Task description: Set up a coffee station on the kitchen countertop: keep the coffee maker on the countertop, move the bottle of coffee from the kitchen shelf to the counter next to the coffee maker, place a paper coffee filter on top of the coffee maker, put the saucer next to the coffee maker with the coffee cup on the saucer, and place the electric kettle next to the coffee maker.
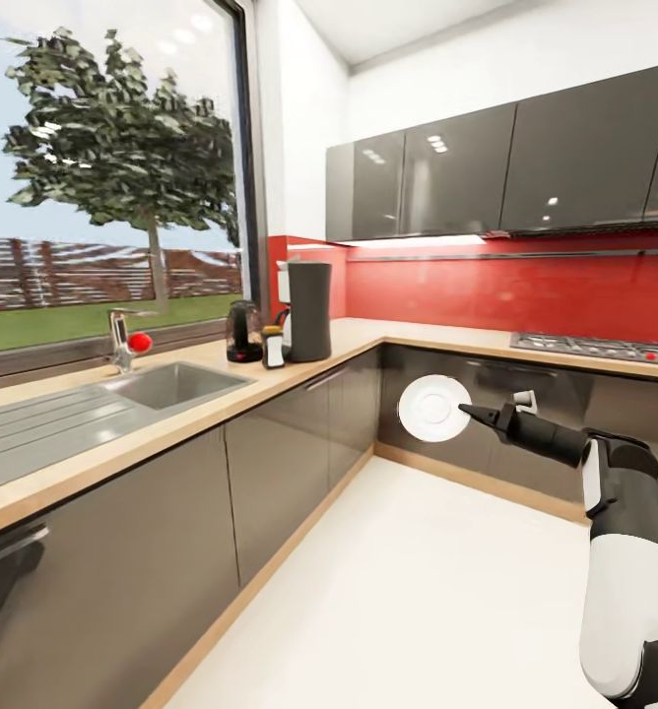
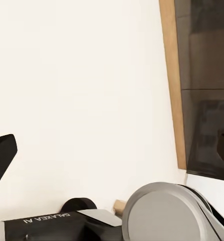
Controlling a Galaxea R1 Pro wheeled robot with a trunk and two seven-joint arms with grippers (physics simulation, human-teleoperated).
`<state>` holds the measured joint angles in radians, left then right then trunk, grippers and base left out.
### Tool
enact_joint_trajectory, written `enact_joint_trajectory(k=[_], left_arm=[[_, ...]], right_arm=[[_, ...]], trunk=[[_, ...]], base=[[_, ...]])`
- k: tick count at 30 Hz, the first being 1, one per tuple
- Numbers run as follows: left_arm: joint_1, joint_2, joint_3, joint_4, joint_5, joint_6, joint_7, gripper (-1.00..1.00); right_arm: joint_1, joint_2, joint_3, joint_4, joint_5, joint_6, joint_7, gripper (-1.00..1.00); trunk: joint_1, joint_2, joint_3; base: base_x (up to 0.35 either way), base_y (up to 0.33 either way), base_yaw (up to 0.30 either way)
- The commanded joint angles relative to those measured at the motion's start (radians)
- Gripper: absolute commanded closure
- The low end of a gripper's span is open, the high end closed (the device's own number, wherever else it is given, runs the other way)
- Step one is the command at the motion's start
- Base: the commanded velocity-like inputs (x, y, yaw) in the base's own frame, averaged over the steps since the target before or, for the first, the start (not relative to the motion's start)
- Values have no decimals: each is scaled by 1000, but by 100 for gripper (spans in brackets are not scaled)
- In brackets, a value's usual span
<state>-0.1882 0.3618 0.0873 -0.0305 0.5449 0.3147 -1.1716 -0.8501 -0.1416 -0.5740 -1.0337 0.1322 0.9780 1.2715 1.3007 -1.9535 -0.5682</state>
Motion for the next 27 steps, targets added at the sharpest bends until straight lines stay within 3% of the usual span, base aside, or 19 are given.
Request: enact_joint_trajectory(k=[1, 27], left_arm=[[0, 0, 8, 0, -5, 10, -3, -100], [0, 0, 9, 0, -5, 10, -3, -100]], right_arm=[[-1, 0, -3, 0, 9, 8, 11, 100], [-1, 0, -3, 0, 9, 8, 11, 100]], trunk=[[0, 0, -1], [0, 0, -1]], base=[[271, -196, -113], [306, -133, -22]])
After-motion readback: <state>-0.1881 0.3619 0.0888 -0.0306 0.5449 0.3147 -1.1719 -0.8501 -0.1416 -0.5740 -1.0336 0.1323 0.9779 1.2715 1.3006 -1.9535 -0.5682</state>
